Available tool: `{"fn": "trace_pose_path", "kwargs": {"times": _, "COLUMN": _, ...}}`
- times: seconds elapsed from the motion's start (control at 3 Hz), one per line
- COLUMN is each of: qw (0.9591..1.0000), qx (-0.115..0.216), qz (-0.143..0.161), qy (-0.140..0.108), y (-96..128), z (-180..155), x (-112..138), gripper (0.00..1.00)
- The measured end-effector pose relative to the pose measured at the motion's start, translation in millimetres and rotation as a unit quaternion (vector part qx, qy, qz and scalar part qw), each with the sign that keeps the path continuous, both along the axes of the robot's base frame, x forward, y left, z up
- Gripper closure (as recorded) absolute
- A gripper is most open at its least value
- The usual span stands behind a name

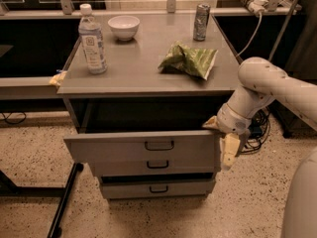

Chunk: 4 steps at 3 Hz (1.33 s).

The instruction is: Open top drawer

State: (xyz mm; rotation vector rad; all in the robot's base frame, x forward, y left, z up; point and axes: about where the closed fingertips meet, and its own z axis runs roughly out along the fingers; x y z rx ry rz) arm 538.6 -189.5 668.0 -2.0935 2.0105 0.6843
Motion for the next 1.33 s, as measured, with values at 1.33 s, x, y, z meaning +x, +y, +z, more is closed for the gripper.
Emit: {"fn": "trace_pose_path", "kwargs": {"times": 1.33, "qw": 0.9954, "qx": -0.032, "qz": -0.017, "qy": 0.089, "y": -23, "z": 23, "x": -77, "gripper": 0.00}}
